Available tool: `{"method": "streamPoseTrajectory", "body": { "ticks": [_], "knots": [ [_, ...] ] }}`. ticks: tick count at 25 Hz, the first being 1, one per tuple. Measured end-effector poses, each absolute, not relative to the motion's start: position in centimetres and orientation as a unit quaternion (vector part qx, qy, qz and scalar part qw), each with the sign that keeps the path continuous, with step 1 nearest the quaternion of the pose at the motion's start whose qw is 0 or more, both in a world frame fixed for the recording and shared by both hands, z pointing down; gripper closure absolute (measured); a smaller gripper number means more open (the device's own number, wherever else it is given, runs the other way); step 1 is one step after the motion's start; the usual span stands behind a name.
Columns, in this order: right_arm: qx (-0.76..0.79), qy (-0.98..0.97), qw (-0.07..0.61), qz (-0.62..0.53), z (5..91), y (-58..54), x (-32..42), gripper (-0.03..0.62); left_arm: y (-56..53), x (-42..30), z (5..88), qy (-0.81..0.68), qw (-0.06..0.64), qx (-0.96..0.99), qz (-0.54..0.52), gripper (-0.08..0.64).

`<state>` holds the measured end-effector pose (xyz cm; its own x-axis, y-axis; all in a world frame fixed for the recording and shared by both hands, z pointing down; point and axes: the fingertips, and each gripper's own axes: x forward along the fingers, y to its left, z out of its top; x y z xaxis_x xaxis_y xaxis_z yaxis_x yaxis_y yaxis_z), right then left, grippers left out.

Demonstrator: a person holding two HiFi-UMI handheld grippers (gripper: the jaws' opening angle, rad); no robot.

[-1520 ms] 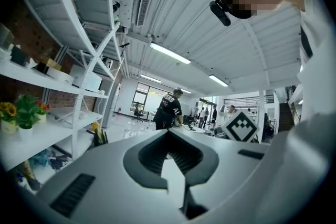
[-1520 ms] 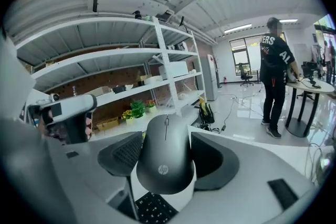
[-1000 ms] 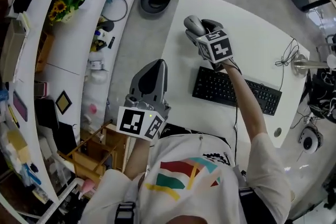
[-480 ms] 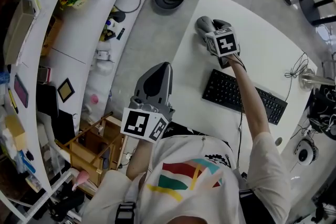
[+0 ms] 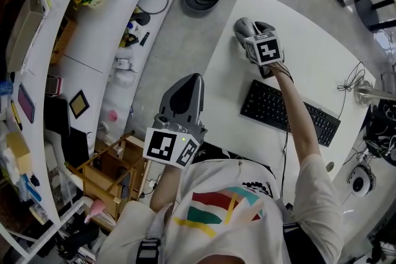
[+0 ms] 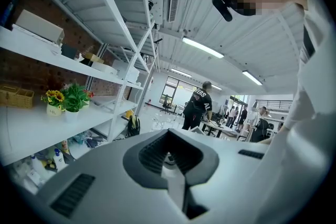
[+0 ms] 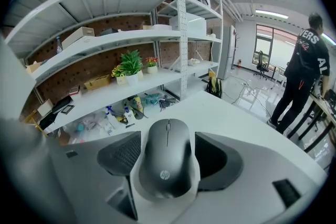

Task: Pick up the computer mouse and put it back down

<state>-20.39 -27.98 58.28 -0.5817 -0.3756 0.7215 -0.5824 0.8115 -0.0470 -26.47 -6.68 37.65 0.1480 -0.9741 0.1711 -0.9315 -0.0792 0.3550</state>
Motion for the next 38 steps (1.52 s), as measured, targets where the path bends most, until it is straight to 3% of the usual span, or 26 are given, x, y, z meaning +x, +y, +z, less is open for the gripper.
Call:
{"method": "streamPoseTrajectory", "body": {
  "ticks": [10, 13, 14, 25, 38],
  "knots": [
    [0.273, -0.900, 0.302, 0.153, 50.8, -27.1, -19.2, 0.292, -6.1, -25.8, 35.8, -0.648, 0.173, 0.739, -0.068, 0.517],
    [0.318, -0.908, 0.247, 0.117, 45.4, -26.6, -17.3, 0.536, -6.0, -25.0, 34.4, -0.639, 0.159, 0.749, -0.075, 0.516],
    [0.332, -0.909, 0.228, 0.107, 43.6, -26.1, -16.5, 0.578, -5.9, -24.7, 33.8, -0.635, 0.154, 0.753, -0.078, 0.516],
    [0.447, -0.889, 0.063, 0.077, 28.4, -11.7, -3.2, 0.578, -7.0, -18.2, 28.3, -0.530, 0.112, 0.835, -0.099, 0.516],
    [0.558, -0.825, 0.041, 0.078, 29.2, -1.0, 8.8, 0.580, -5.3, -4.5, 27.2, -0.403, 0.104, 0.906, -0.078, 0.516]
  ]
}}
